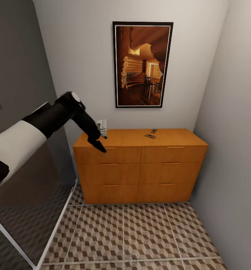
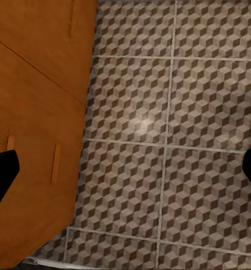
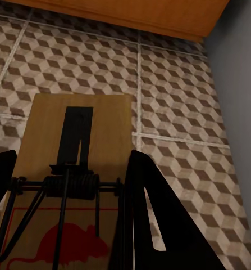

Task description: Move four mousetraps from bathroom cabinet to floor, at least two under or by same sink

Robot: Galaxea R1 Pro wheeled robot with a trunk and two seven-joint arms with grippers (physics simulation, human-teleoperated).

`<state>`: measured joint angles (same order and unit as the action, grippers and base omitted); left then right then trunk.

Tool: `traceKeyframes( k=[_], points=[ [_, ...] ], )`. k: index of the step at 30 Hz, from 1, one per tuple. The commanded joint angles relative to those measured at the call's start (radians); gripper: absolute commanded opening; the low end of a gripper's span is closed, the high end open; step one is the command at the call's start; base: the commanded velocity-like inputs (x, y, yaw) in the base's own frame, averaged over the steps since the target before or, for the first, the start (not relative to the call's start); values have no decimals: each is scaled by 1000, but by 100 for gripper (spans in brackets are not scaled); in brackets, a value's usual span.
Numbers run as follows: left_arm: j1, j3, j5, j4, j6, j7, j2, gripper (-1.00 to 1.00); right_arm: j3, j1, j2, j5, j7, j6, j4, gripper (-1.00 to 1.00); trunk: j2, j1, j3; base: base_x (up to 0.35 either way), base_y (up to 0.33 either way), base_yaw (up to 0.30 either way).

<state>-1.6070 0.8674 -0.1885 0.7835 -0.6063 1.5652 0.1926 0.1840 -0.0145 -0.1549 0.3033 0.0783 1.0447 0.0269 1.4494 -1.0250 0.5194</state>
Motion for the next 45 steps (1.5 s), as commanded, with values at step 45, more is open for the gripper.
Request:
traceKeyframes(
  k=[45],
  points=[
    [-2, -5, -33, 81, -15, 6, 45, 100, 3, -1, 0, 8, 5, 3, -1, -100, 1, 0, 1, 106, 85, 0]
  ],
)
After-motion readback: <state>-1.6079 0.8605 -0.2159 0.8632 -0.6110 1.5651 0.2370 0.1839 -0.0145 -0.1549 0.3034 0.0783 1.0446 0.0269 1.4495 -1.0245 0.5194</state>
